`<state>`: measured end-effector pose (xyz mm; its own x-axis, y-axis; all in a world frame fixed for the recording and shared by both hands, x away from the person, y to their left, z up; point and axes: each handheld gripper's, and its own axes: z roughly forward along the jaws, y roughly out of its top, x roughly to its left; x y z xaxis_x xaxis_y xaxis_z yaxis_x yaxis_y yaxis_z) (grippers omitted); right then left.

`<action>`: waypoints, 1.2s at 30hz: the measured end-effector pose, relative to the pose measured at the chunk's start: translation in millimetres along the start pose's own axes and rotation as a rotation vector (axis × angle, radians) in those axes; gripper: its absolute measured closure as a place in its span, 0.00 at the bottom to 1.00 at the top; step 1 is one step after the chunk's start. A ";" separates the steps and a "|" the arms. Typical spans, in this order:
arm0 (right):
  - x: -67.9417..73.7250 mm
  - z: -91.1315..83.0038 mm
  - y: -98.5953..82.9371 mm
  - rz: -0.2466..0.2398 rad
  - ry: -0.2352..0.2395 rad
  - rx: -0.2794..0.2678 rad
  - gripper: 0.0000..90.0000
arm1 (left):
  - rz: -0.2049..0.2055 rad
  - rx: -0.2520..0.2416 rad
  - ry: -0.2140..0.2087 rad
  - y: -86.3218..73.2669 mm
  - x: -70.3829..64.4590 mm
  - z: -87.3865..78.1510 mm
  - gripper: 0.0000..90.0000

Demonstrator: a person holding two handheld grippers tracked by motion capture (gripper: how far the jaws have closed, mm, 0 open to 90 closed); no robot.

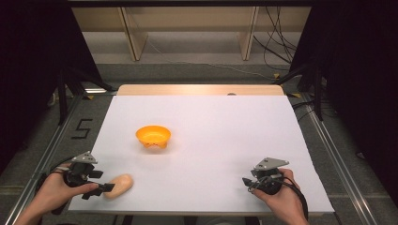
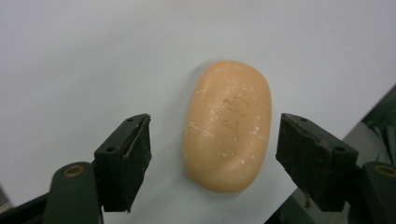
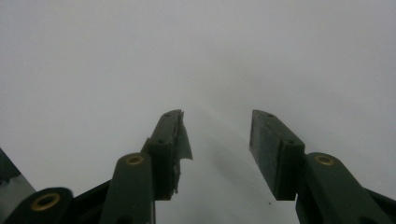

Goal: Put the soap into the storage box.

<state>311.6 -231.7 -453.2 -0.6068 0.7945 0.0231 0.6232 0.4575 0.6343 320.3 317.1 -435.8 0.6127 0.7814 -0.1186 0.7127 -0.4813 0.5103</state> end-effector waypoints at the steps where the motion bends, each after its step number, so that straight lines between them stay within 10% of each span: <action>1: -0.8 -0.4 -0.7 0.003 -0.013 -0.020 0.61 | -0.014 -0.006 -0.002 1.4 -3.1 -0.9 0.29; 5: -2.3 -3.6 -0.6 0.037 -0.019 -0.015 0.61 | 0.017 -0.029 -0.010 6.2 -10.9 -1.7 0.29; 22: -1.3 -1.9 -0.1 0.022 -0.021 -0.019 0.61 | 0.223 0.342 -0.002 40.9 -22.7 21.3 0.27; 36: 1.0 -5.0 1.2 0.053 -0.017 -0.022 0.60 | 0.303 0.475 0.025 54.8 -27.7 43.2 0.26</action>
<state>309.2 -232.3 -448.5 -0.5651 0.8239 0.0442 0.6432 0.4063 0.6490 357.1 251.9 -441.3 0.8100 0.5864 -0.0031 0.5848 -0.8074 0.0782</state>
